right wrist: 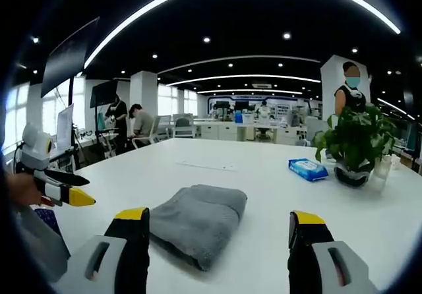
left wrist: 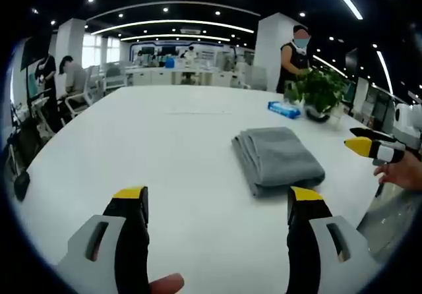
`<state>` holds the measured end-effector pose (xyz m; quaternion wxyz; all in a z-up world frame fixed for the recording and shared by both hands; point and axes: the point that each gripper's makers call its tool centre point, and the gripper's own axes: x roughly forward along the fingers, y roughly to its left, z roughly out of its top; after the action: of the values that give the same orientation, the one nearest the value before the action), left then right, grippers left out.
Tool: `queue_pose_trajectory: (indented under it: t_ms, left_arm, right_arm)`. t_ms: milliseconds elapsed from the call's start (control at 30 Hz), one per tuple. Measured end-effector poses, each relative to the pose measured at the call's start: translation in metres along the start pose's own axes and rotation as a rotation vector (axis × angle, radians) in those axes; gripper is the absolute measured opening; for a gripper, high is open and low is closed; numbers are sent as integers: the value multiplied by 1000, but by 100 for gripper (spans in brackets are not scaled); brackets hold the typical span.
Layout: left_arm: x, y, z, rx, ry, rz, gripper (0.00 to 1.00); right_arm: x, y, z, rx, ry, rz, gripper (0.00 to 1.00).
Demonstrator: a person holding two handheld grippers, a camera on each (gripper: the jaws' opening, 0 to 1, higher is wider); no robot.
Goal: Open the folded towel by lifting each exposed corner and separating the folded layers until the towel lies flat within the target outline without major curled edges
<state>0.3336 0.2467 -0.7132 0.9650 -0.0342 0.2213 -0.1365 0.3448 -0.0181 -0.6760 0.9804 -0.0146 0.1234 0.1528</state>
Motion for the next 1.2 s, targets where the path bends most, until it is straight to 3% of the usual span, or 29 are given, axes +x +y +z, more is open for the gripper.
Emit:
queue_pose_trajectory:
  t_ms: [1200]
  left_arm:
    - [0,0,-2,15,12,-1,84]
  right_arm:
    - [-1,-3,2,-7,-6,-13,85]
